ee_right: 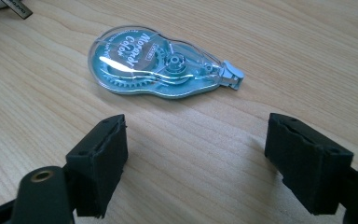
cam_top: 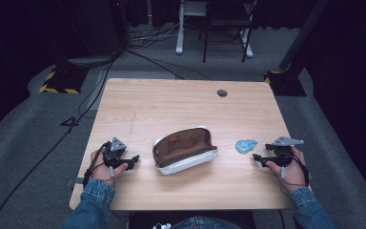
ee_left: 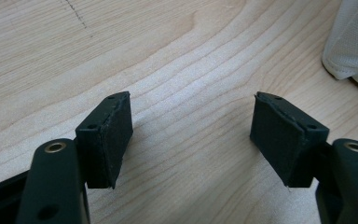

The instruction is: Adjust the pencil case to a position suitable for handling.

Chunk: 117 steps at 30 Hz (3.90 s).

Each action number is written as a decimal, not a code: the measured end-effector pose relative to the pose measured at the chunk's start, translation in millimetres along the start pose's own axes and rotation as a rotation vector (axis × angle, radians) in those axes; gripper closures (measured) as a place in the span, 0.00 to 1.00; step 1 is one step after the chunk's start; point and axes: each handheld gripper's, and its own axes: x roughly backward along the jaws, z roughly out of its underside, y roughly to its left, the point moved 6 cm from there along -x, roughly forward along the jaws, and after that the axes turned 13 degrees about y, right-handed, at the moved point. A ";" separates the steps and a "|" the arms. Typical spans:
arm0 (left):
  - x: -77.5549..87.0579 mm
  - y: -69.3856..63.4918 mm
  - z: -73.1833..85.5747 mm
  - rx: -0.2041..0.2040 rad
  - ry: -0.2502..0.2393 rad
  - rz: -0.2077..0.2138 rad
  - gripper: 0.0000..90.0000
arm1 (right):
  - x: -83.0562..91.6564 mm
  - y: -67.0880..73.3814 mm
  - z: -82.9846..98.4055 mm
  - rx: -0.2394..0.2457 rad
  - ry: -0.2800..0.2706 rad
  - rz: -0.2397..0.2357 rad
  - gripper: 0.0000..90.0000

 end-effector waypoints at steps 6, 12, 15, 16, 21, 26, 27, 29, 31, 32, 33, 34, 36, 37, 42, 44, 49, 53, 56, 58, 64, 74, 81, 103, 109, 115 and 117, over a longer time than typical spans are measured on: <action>7.0 0.7 -4.1 0.020 -0.035 0.017 0.33 | 0.0 0.0 0.1 0.001 0.000 -0.001 0.24; 26.0 -9.3 -12.1 0.007 -0.096 0.052 0.33 | 0.0 -0.2 0.1 0.001 -0.001 -0.003 0.24; 41.3 -20.6 -21.6 -0.038 -0.129 0.077 0.32 | 0.0 -0.2 0.1 0.001 -0.001 -0.003 0.24; 41.3 -20.6 -21.6 -0.038 -0.129 0.077 0.32 | 0.0 -0.2 0.1 0.001 -0.001 -0.003 0.24; 50.7 -31.8 -27.8 -0.061 -0.146 0.086 0.32 | -0.2 -0.4 -0.2 0.002 -0.002 -0.004 0.24; 58.5 -42.3 -35.2 -0.082 -0.166 0.118 0.32 | -0.2 -0.4 -0.2 0.002 -0.002 -0.004 0.24; 59.3 -44.4 -37.4 -0.089 -0.165 0.123 0.32 | -0.1 -0.4 -0.2 0.002 -0.001 -0.004 0.24; 59.6 -48.1 -41.0 -0.099 -0.166 0.130 0.31 | -0.1 -0.3 -0.2 0.002 -0.001 -0.004 0.24; 59.8 -51.3 -44.7 -0.108 -0.169 0.134 0.31 | -0.2 -0.3 -0.2 0.003 -0.001 -0.003 0.24; 59.4 -52.8 -46.7 -0.113 -0.172 0.140 0.31 | -0.2 -0.3 -0.2 0.003 -0.002 -0.003 0.24; 59.1 -54.2 -48.6 -0.120 -0.169 0.142 0.31 | -0.2 -0.2 -0.2 0.002 -0.001 -0.003 0.24; 58.1 -56.0 -51.4 -0.126 -0.171 0.145 0.30 | -0.2 -0.3 -0.2 0.003 -0.002 -0.003 0.24; 56.2 -57.6 -54.9 -0.140 -0.171 0.146 0.30 | -0.2 -0.3 -0.2 0.002 -0.002 -0.003 0.24; 54.8 -58.4 -56.5 -0.140 -0.169 0.146 0.30 | -0.2 -0.2 -0.2 0.002 -0.002 -0.004 0.24; 47.2 -62.4 -64.8 -0.153 -0.179 0.153 0.28 | -0.2 -0.2 -0.2 0.002 -0.002 -0.003 0.24; 42.4 -64.6 -69.5 -0.151 -0.189 0.185 0.28 | -0.2 -0.2 -0.2 0.003 -0.002 -0.003 0.24; 32.8 -64.5 -76.1 -0.154 -0.194 0.218 0.29 | -0.2 -0.2 -0.2 0.003 -0.002 -0.003 0.24; 24.8 -64.1 -79.7 -0.151 -0.193 0.226 0.30 | -0.2 -0.1 -0.2 0.004 -0.002 -0.004 0.24; 14.2 -61.2 -82.8 -0.167 -0.202 0.214 0.33 | -0.2 -0.1 -0.2 0.004 -0.002 -0.004 0.24; 5.4 -60.3 -83.8 -0.175 -0.195 0.211 0.37 | -0.2 -0.1 -0.2 0.004 -0.002 -0.004 0.24; -3.5 -61.9 -84.9 -0.175 -0.186 0.251 0.40 | -0.2 0.1 -0.2 0.006 -0.002 -0.005 0.24; -14.2 -63.5 -86.3 -0.178 -0.189 0.319 0.58 | -0.1 0.3 -0.2 0.010 -0.001 -0.008 0.24; -16.8 -69.3 -87.9 -0.182 -0.171 0.350 0.72 | -0.1 0.4 -0.2 0.011 -0.001 -0.008 0.24; -10.9 -74.3 -89.0 -0.204 -0.155 0.418 0.95 | -0.1 0.7 -0.2 0.011 -0.001 -0.010 0.24; -2.2 -82.1 -91.1 -0.210 -0.146 0.435 0.95 | -0.2 0.9 -0.3 0.011 -0.002 -0.010 0.24; 4.7 -91.3 -94.0 -0.229 -0.162 0.471 0.95 | -0.2 1.1 -0.2 0.012 -0.002 -0.011 0.24; 5.8 -93.0 -94.2 -0.229 -0.162 0.477 0.95 | -0.2 1.0 -0.2 0.012 -0.002 -0.011 0.24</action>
